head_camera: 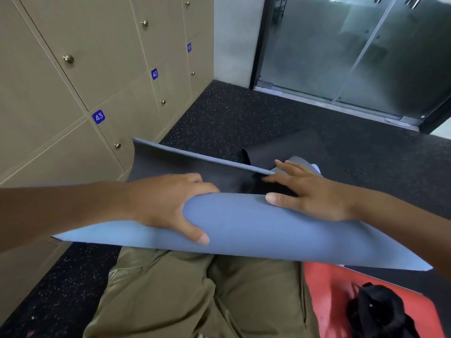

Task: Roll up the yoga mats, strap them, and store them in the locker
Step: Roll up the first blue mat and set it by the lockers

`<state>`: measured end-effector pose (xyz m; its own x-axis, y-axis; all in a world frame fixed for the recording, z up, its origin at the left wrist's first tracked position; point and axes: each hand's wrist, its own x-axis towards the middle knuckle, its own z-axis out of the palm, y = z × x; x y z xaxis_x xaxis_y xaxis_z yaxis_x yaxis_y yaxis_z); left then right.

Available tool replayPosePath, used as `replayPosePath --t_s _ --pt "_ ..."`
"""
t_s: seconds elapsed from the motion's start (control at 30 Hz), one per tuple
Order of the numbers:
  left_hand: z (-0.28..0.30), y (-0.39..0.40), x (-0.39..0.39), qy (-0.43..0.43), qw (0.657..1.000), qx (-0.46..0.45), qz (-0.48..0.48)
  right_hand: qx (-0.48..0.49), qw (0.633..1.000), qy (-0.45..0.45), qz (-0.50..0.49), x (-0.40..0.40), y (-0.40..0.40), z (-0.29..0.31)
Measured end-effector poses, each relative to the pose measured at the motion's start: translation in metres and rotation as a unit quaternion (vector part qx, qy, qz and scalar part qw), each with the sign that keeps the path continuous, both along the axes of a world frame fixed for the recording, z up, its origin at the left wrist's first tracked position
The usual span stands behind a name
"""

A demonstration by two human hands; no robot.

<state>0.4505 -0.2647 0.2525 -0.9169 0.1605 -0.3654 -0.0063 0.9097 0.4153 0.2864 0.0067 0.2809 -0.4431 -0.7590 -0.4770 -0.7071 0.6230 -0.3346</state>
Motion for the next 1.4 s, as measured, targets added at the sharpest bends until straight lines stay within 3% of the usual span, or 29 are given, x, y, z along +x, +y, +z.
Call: replayPosePath --t_s 0.1,0.2,0.33,0.43,0.5,0.63,0.8,0.9,1.07,1.17,1.27,1.4 --pt "-0.004 -0.009 -0.015 -0.033 0.999 0.035 0.004 -0.059 0.997 0.052 0.022 0.011 0.005 0.000" --pt "-0.006 -0.011 -0.017 -0.023 1.000 -0.018 -0.004 -0.089 0.991 0.103 0.019 0.021 0.009 -0.003" --pt "-0.009 -0.003 0.003 0.151 0.982 -0.107 -0.030 -0.090 0.991 0.102 0.005 0.019 0.008 -0.005" --pt "-0.017 0.000 0.019 0.318 0.937 -0.138 -0.047 -0.115 0.989 0.094 -0.009 0.010 0.003 -0.011" --pt "-0.027 0.005 0.028 0.367 0.915 -0.155 -0.053 -0.141 0.984 0.103 -0.020 0.004 -0.001 -0.017" --pt "-0.039 0.008 0.031 0.360 0.910 -0.200 -0.058 -0.173 0.972 0.152 -0.049 -0.006 -0.011 -0.029" --pt "-0.035 -0.006 0.001 0.308 0.935 -0.172 -0.041 -0.179 0.956 0.223 -0.061 -0.009 -0.017 -0.031" --pt "-0.032 -0.012 -0.015 0.298 0.939 -0.165 -0.043 -0.180 0.958 0.212 -0.071 -0.005 -0.017 -0.033" --pt "-0.034 -0.010 -0.017 0.379 0.903 -0.185 -0.082 -0.188 0.956 0.209 -0.083 -0.015 -0.022 -0.040" --pt "-0.045 -0.001 -0.010 0.376 0.891 -0.240 -0.081 -0.204 0.954 0.203 -0.084 -0.023 -0.028 -0.040" --pt "-0.047 -0.006 -0.017 0.355 0.898 -0.248 -0.074 -0.213 0.946 0.233 -0.080 -0.032 -0.034 -0.039" --pt "-0.040 -0.021 -0.042 0.317 0.931 -0.177 -0.050 -0.233 0.915 0.325 -0.051 -0.029 -0.036 -0.042"
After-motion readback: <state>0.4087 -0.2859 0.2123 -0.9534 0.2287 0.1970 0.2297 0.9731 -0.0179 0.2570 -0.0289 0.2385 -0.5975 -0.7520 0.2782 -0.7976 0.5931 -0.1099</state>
